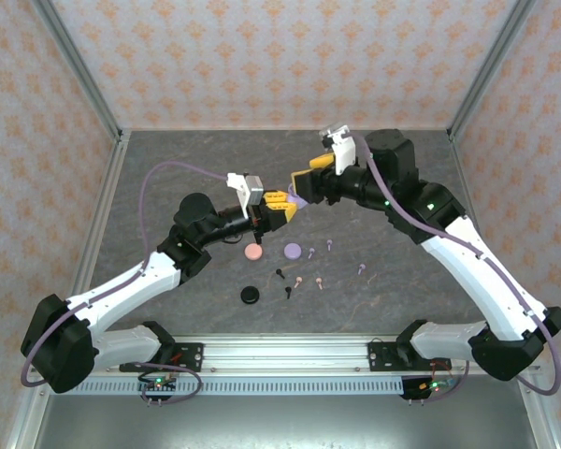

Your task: Insert the wireless bluetooth earbuds into the charging case

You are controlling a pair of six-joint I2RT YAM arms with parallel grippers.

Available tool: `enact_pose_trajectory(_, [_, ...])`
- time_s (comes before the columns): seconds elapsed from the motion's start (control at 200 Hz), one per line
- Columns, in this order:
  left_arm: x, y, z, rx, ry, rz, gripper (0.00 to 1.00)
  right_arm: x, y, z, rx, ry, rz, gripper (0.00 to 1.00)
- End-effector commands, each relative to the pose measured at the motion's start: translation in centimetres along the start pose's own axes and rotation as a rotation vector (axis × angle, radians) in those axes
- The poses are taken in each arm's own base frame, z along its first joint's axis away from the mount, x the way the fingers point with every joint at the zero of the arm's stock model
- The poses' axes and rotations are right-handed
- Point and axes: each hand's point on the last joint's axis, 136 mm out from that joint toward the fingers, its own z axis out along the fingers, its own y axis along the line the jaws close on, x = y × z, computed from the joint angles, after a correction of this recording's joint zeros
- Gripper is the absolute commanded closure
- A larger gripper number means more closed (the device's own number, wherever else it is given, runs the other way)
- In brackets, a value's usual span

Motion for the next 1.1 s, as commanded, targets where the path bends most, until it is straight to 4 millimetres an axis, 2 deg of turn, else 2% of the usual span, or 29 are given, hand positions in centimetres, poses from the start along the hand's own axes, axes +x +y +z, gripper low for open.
enact_pose_trajectory(0.0, [-1.8, -0.6, 0.1, 0.013, -0.063, 0.037, 1.00, -0.6, -0.6, -1.2, 0.031, 0.003, 0.070, 0.41])
enact_pose_trajectory(0.13, [-2.2, -0.1, -0.2, -0.020, -0.099, 0.056, 1.00, 0.1, -1.2, -1.6, 0.047, 0.052, 0.142, 0.47])
enact_pose_trajectory(0.23, [-3.1, 0.6, -0.5, -0.069, -0.150, 0.078, 1.00, 0.1, -0.7, -2.1, 0.021, 0.090, 0.211, 0.47])
enact_pose_trajectory(0.385, [-4.3, 0.9, -0.5, -0.091, -0.208, 0.107, 1.00, -1.2, 1.2, -2.9, -0.061, 0.101, 0.268, 0.42])
enact_pose_trajectory(0.52, [-4.9, 0.7, -0.2, -0.073, -0.223, 0.119, 1.00, -2.2, 2.3, -2.6, -0.125, 0.119, 0.300, 0.38])
enact_pose_trajectory(0.886, [-5.0, 0.8, 0.0, -0.074, -0.219, 0.116, 1.00, -0.2, 1.1, -0.7, -0.073, 0.232, 0.330, 0.41])
enact_pose_trajectory(1.096, [-4.9, 0.9, 0.1, -0.073, -0.210, 0.112, 1.00, 0.8, 1.5, -0.2, -0.100, 0.263, 0.341, 0.46])
